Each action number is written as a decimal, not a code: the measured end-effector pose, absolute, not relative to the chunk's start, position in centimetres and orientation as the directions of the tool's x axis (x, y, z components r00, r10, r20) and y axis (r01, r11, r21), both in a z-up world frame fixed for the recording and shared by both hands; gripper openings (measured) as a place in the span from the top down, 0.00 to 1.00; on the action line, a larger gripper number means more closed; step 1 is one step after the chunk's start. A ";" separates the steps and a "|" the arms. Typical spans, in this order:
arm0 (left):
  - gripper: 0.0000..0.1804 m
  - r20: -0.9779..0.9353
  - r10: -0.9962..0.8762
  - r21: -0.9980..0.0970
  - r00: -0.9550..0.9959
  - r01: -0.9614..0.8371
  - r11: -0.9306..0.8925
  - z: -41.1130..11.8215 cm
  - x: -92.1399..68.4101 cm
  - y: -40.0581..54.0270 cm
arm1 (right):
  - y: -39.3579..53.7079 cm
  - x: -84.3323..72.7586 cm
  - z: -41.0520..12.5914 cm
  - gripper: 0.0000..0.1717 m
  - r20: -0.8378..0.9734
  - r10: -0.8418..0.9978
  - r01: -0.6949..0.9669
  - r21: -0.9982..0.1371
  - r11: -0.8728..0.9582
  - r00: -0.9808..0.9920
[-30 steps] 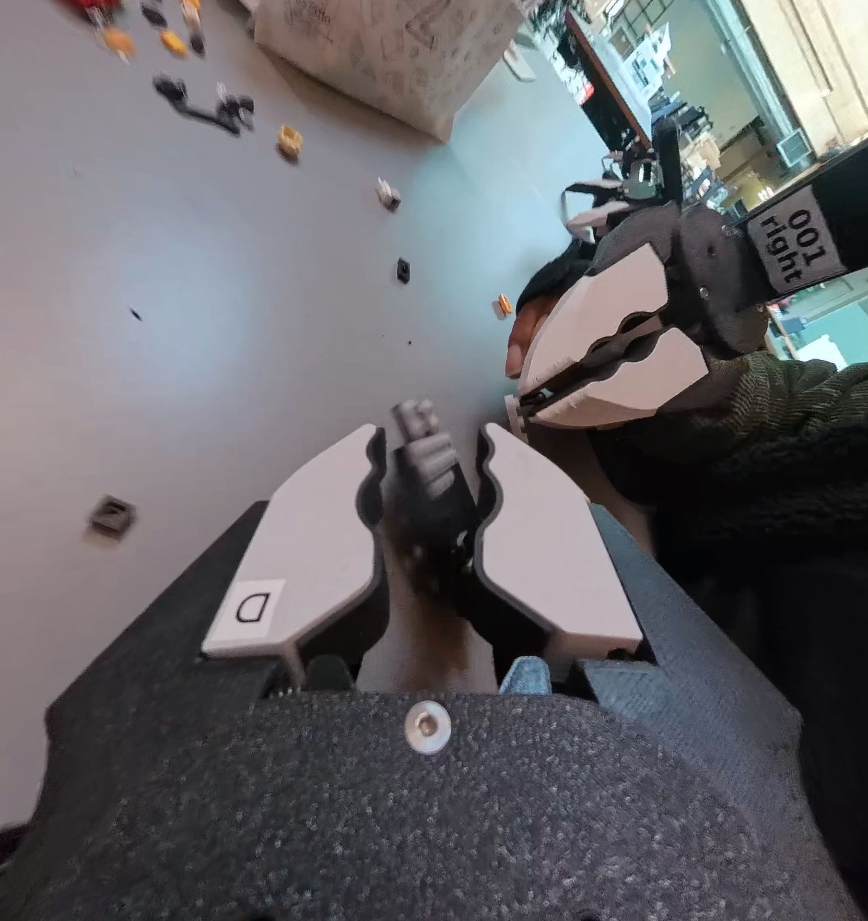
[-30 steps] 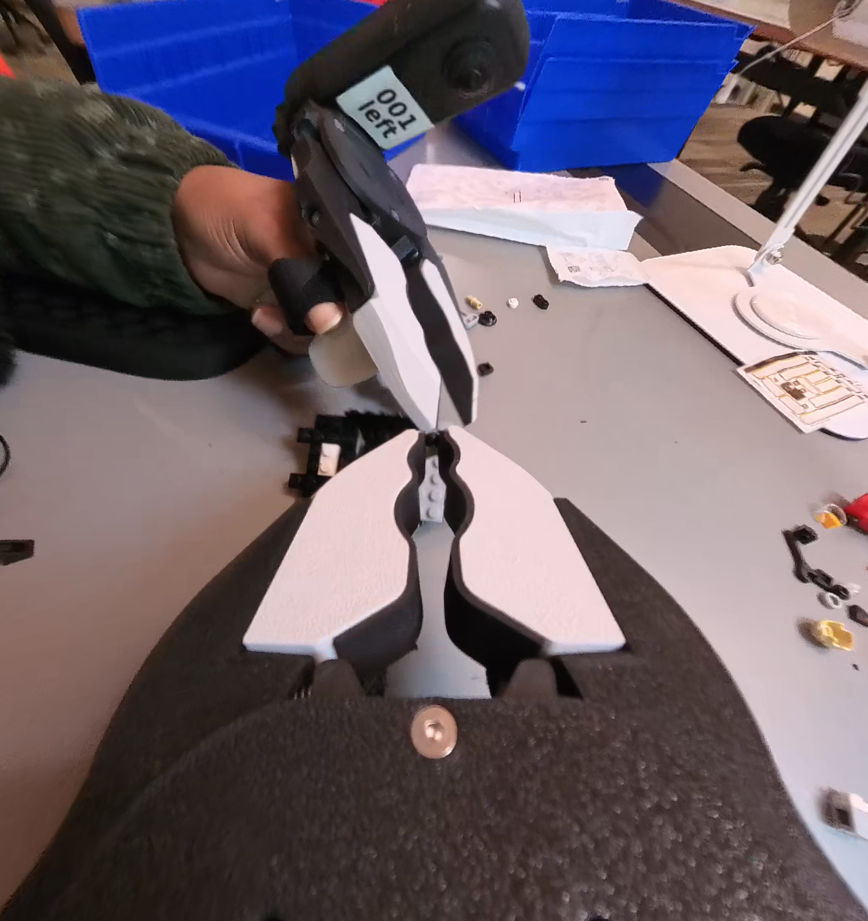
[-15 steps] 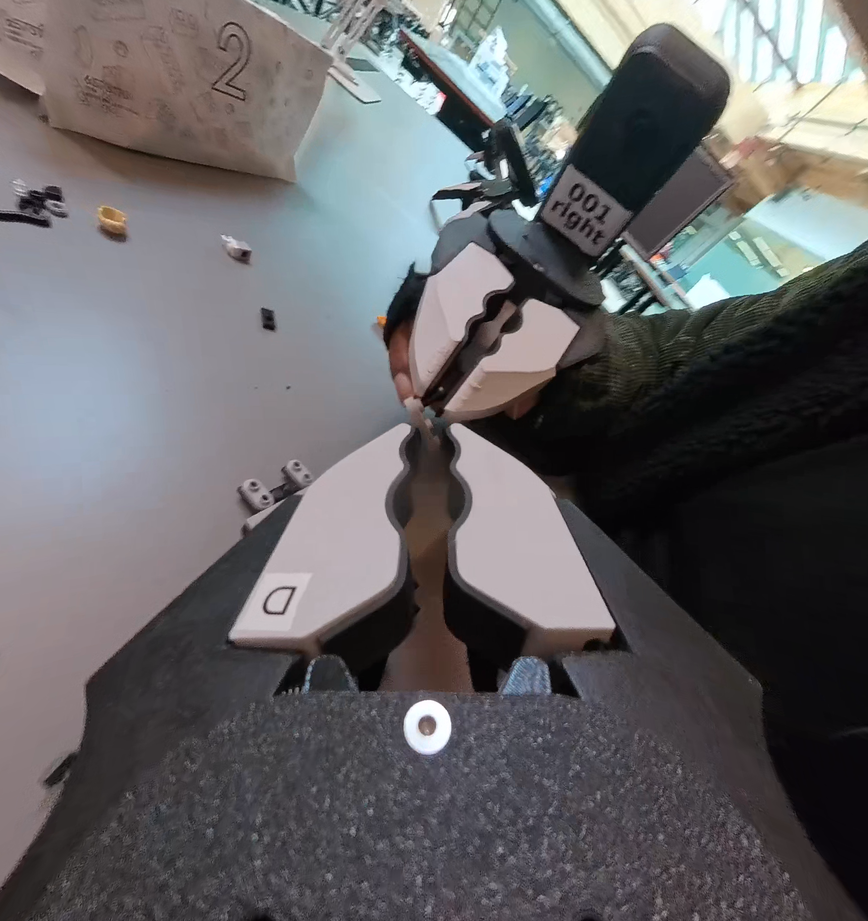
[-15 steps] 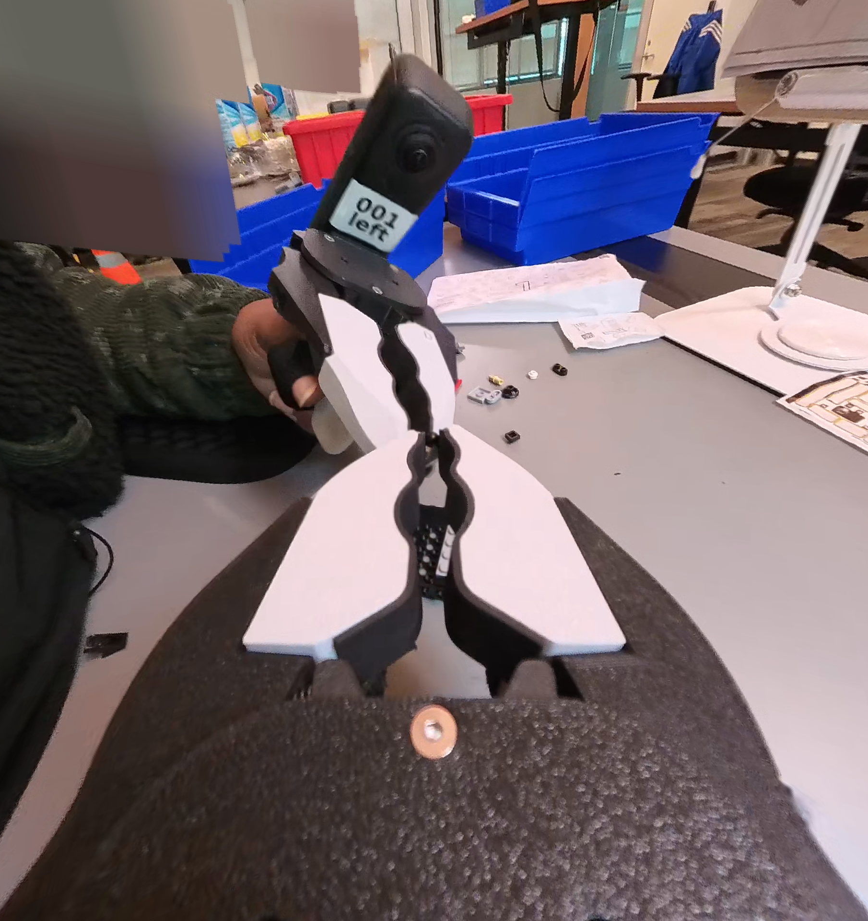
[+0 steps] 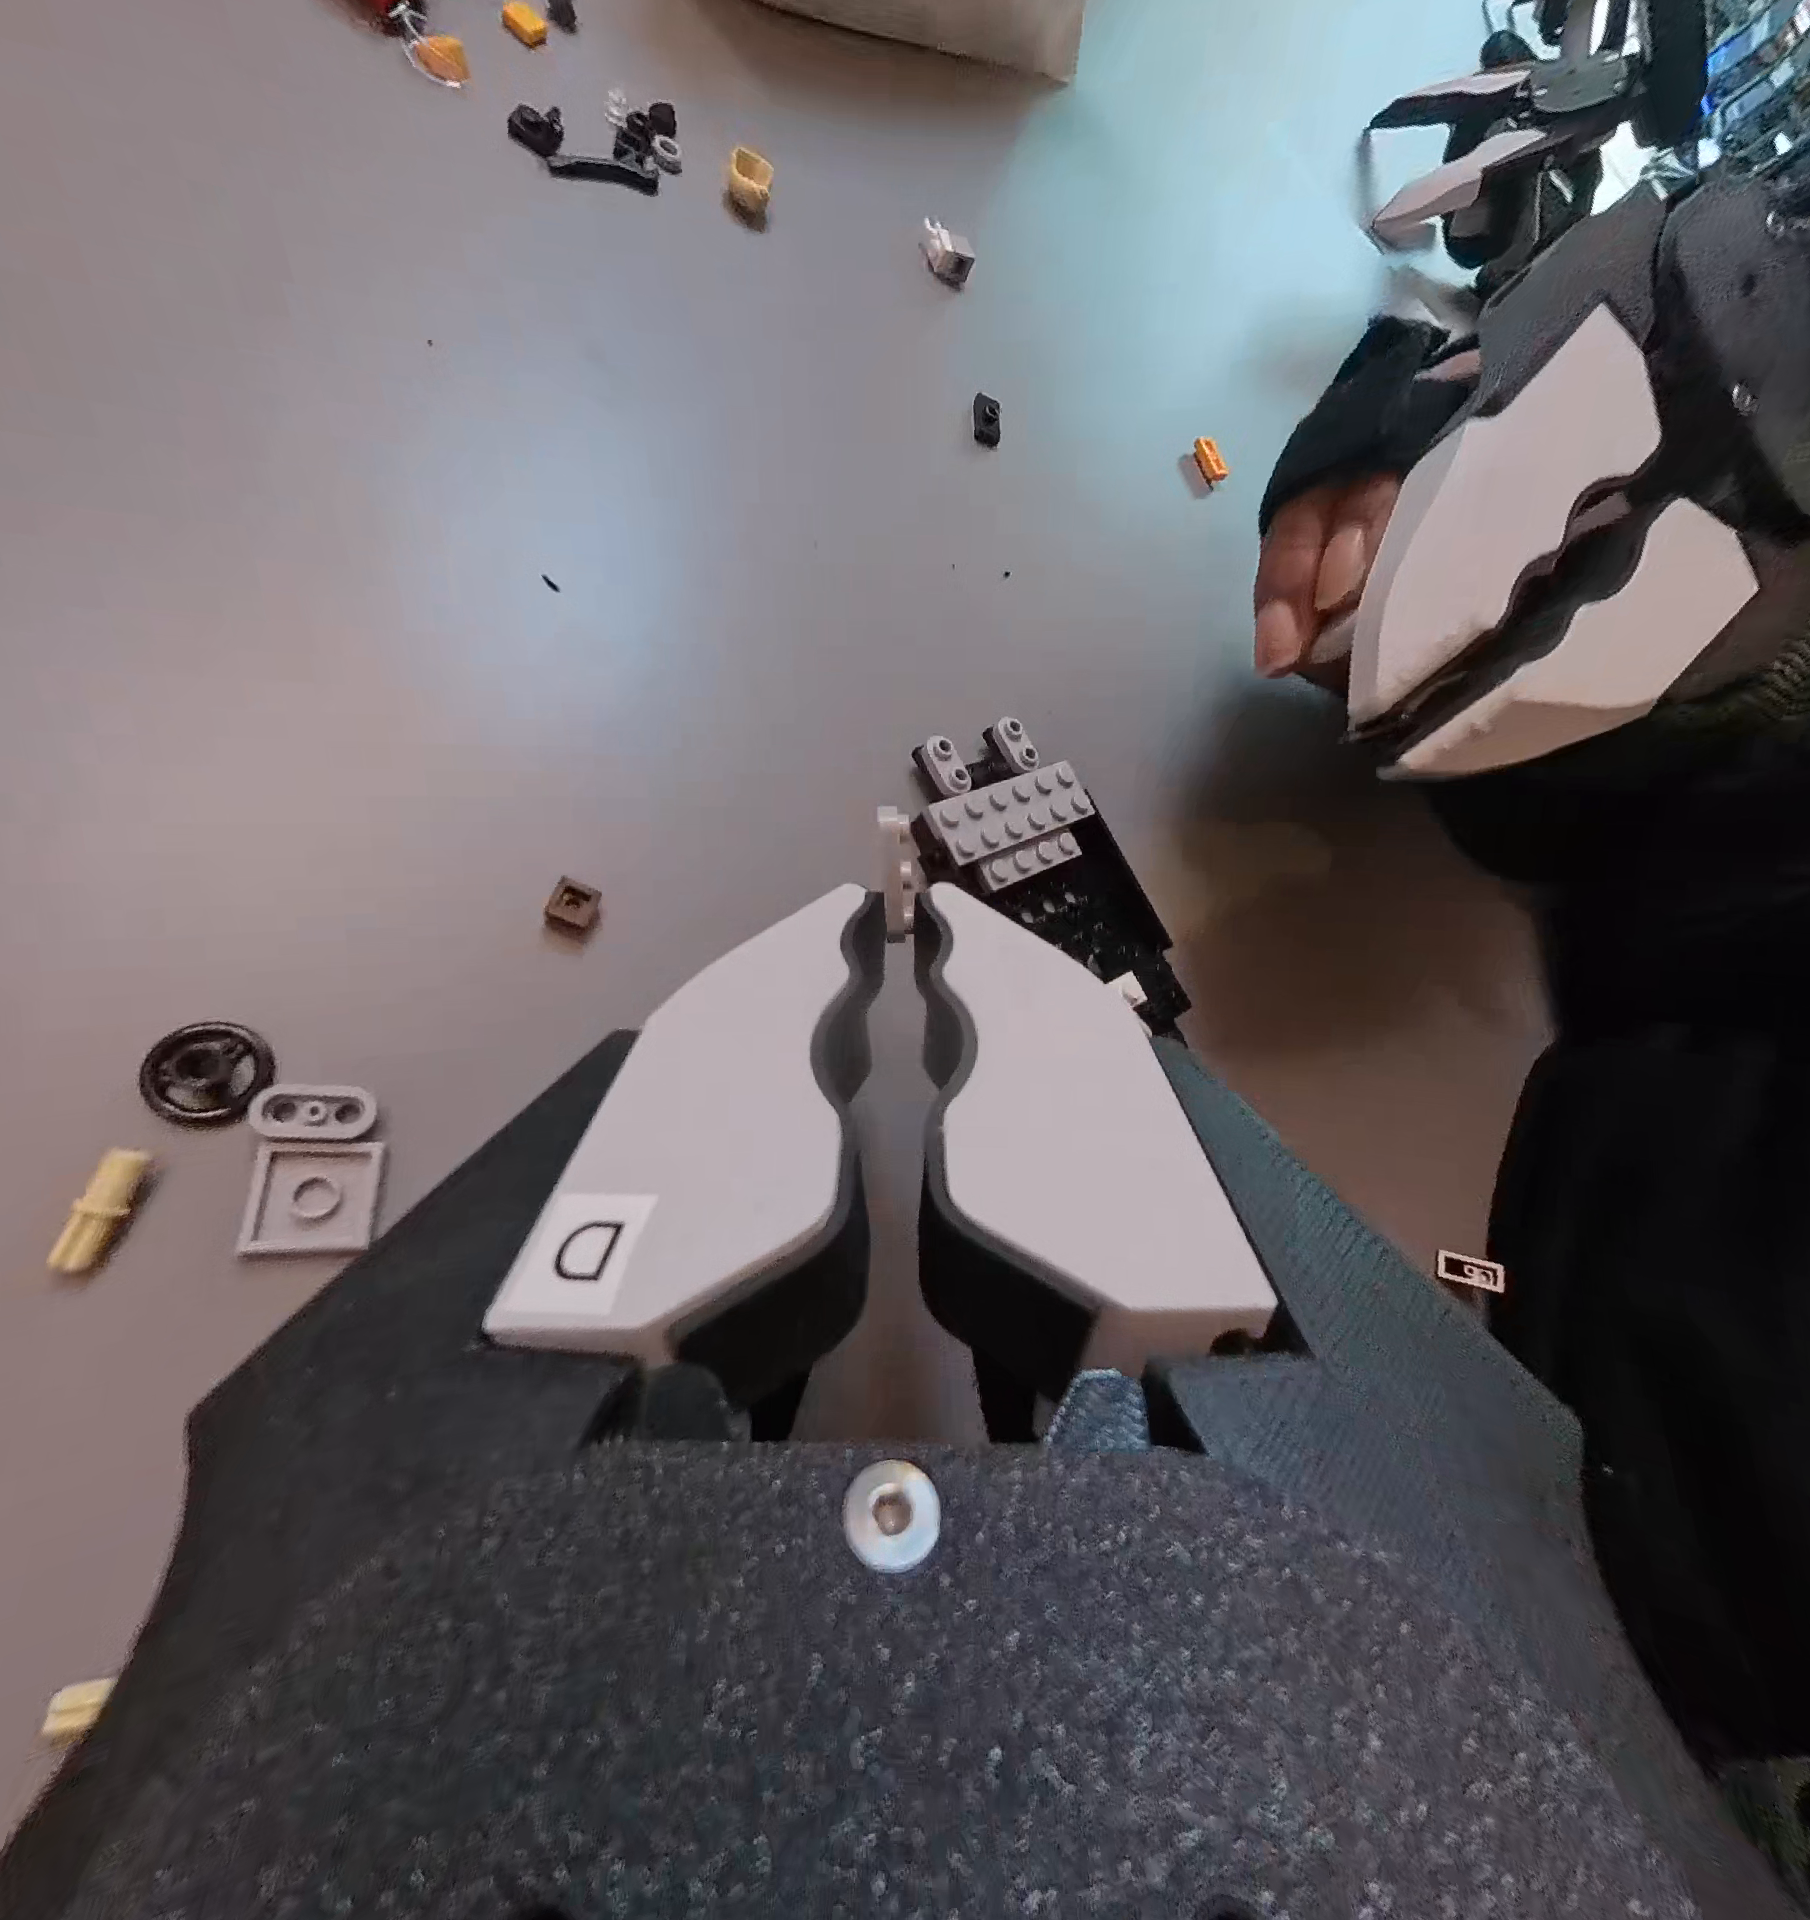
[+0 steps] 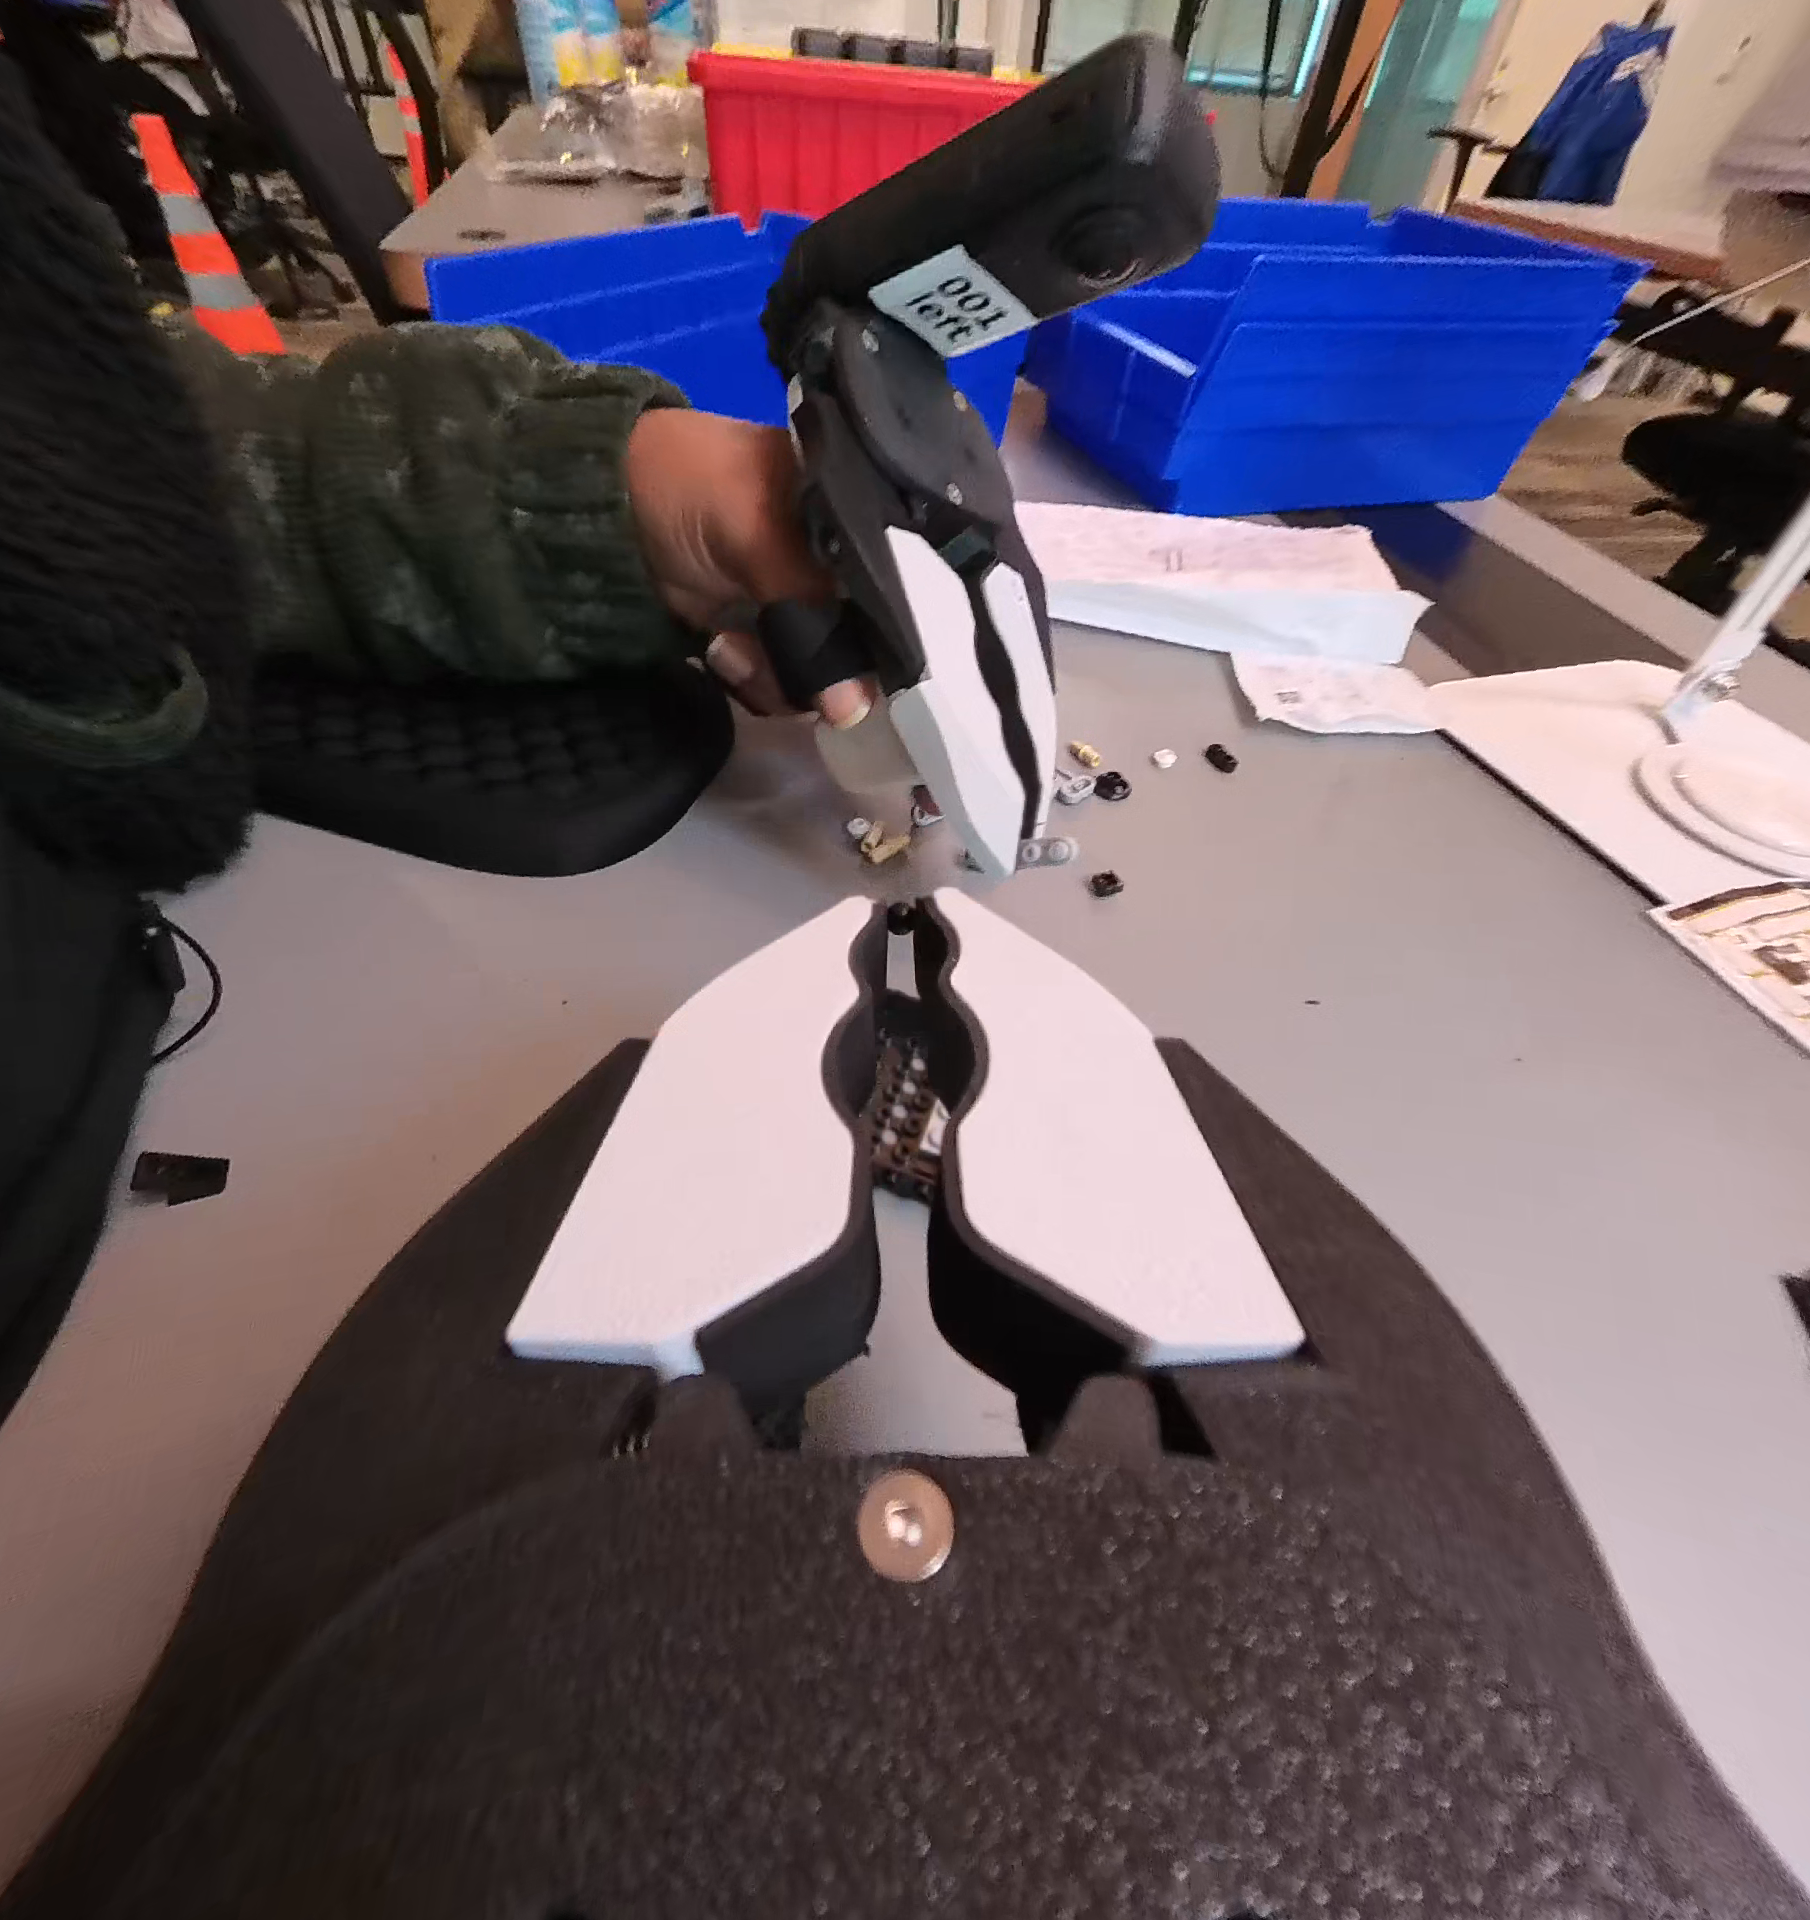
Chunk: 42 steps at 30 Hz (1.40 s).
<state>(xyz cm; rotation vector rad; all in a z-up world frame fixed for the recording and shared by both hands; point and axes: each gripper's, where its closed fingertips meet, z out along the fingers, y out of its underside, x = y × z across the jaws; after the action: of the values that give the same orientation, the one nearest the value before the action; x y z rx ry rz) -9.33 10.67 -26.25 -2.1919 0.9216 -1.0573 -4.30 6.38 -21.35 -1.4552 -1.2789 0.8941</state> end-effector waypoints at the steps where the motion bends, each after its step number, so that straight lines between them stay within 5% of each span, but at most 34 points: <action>1: 0.97 0.448 -0.765 -0.702 0.463 -0.348 -0.621 -26.3 -9.4 10.7 | 6.3 -4.4 -21.6 0.97 0.066 0.983 0.282 -0.959 0.014 0.174; 12: 0.96 0.241 -0.784 -0.703 0.572 -0.455 -0.547 -28.2 -10.6 12.3 | 7.2 -4.6 -23.4 0.97 0.022 0.976 0.343 -0.938 -0.054 0.215; 19: 0.84 0.067 -0.743 -0.750 0.666 -0.457 -0.478 -27.2 -12.7 14.6 | 7.2 -4.7 -23.6 0.97 0.042 0.976 0.357 -0.933 -0.038 0.213; 23: 0.88 0.285 -0.865 -0.838 0.413 -0.331 -0.434 -23.8 -8.8 11.0 | 7.1 -4.7 -23.1 0.97 0.050 0.977 0.331 -0.943 -0.023 0.209; 27: 0.89 0.547 -0.828 -0.799 0.127 -0.215 -0.561 -21.3 -6.2 7.3 | 6.3 -4.8 -21.8 0.97 0.115 0.978 0.278 -0.958 0.064 0.171; 42: 0.96 0.738 -0.620 -0.673 -0.268 -0.209 -0.710 -18.7 -4.3 2.6 | 2.7 -5.2 -18.4 0.97 0.234 0.972 0.086 -0.969 0.231 0.022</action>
<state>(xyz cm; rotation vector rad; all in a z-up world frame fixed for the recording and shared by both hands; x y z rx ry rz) -4.31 2.61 -18.65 -1.6943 1.0167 -2.0577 -5.20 2.74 -18.43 -1.1075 -1.3474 0.9708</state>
